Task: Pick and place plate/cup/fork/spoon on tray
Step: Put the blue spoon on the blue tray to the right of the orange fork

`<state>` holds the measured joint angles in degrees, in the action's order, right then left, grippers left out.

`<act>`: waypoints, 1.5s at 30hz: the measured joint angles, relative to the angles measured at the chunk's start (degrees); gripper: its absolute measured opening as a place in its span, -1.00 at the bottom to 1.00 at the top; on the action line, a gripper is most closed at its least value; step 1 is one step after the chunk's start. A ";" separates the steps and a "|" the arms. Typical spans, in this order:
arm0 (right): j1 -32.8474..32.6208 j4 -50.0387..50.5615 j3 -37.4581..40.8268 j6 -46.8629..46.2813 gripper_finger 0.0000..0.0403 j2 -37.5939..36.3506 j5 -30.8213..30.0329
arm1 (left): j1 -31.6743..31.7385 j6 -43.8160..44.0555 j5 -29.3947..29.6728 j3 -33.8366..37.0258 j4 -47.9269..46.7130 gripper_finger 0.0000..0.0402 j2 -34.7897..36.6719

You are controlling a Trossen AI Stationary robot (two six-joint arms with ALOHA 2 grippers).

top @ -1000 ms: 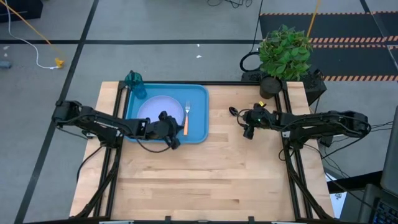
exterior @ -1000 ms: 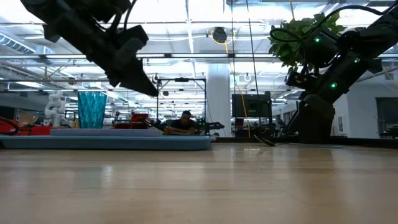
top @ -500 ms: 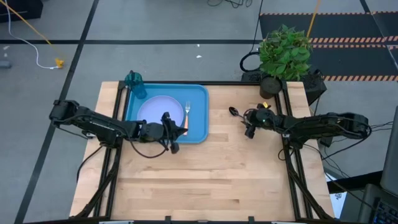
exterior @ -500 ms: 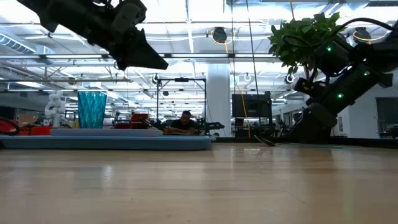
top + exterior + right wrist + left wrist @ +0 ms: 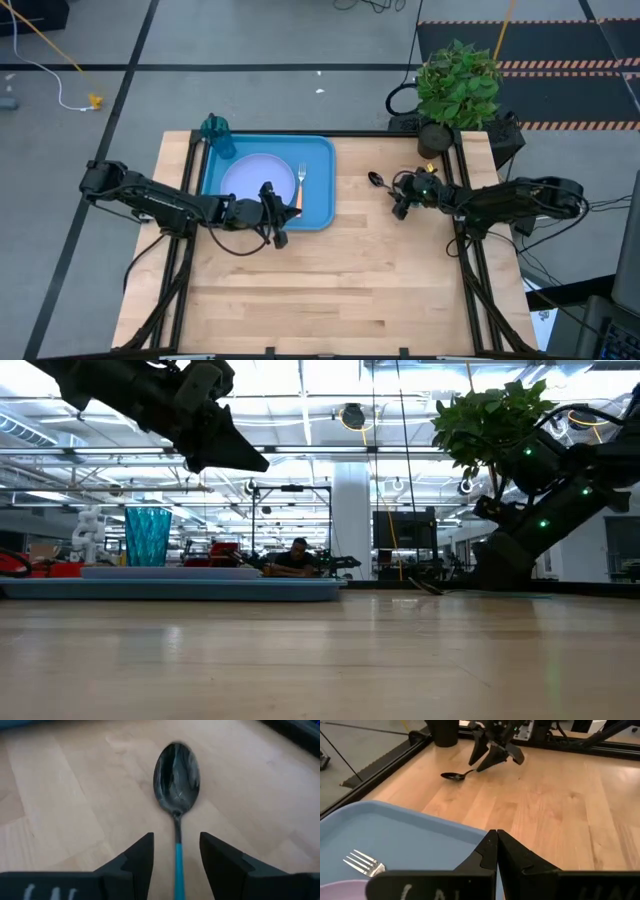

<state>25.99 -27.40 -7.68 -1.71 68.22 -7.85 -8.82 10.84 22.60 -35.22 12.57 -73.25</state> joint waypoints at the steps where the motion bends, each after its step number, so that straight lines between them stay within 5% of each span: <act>1: 0.04 -0.83 0.00 -0.40 -0.21 1.07 0.03 | 0.00 -0.06 0.01 0.00 0.03 -0.97 0.00; 9: 0.41 -7.65 -0.09 -1.61 -0.26 9.93 0.48 | 0.00 -0.18 -0.01 0.00 0.22 -0.97 0.00; 20: 0.17 -9.36 -0.17 -7.93 -0.95 13.10 0.16 | -2.23 0.19 -0.49 0.00 0.12 -0.97 0.00; 32: -8.00 -9.69 -1.42 -24.86 -0.99 10.25 1.02 | -0.30 0.09 -0.51 -0.02 -7.85 -0.97 0.25; 45: -26.65 14.55 -23.83 -27.65 -1.00 8.32 -24.10 | -0.10 4.06 -0.82 -0.02 -22.69 -0.97 4.82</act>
<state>-0.66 -12.85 -31.51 -29.36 76.54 -31.95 -8.92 14.90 21.78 -35.24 -10.12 -68.43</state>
